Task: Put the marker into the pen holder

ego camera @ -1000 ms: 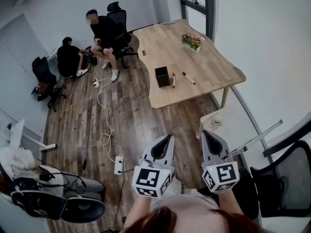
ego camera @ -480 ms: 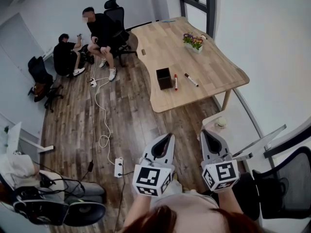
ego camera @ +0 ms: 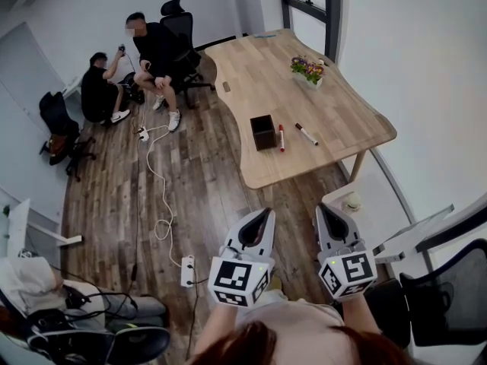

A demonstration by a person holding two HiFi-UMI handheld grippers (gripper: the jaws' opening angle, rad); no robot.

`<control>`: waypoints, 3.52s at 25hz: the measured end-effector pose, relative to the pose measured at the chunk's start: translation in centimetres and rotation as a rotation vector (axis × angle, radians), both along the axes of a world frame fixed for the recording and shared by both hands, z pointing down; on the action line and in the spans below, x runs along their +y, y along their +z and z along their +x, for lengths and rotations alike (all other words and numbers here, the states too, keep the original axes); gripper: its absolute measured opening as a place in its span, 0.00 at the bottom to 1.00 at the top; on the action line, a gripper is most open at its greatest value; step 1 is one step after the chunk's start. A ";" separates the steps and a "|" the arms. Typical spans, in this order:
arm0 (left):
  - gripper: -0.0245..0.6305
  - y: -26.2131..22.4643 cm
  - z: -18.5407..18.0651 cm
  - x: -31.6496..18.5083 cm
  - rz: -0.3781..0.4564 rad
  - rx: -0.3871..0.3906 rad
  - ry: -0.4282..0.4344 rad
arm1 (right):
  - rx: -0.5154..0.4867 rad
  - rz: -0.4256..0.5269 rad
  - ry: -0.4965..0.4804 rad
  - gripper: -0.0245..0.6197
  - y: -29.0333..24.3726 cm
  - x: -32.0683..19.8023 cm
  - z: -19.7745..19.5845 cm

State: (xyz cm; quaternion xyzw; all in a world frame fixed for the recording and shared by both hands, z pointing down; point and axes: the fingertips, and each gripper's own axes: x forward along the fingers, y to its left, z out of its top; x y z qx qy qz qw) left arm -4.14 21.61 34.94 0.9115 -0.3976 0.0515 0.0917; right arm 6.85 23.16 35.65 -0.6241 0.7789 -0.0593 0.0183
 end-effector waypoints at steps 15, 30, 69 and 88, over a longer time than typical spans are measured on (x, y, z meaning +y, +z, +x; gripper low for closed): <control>0.04 0.6 -2.8 -5.8 -0.015 0.028 0.042 | -0.021 -0.041 0.039 0.04 0.6 -5.8 -2.3; 0.04 1.1 -1.8 -8.7 -0.024 0.045 0.080 | 0.062 -0.022 0.093 0.04 1.0 -9.1 -1.4; 0.04 3.8 8.4 -22.9 -0.095 0.021 0.134 | 0.138 -0.137 0.051 0.04 6.0 -24.6 7.1; 0.04 6.2 13.2 -27.2 -0.133 0.001 0.158 | 0.190 -0.239 0.001 0.11 10.9 -29.6 11.7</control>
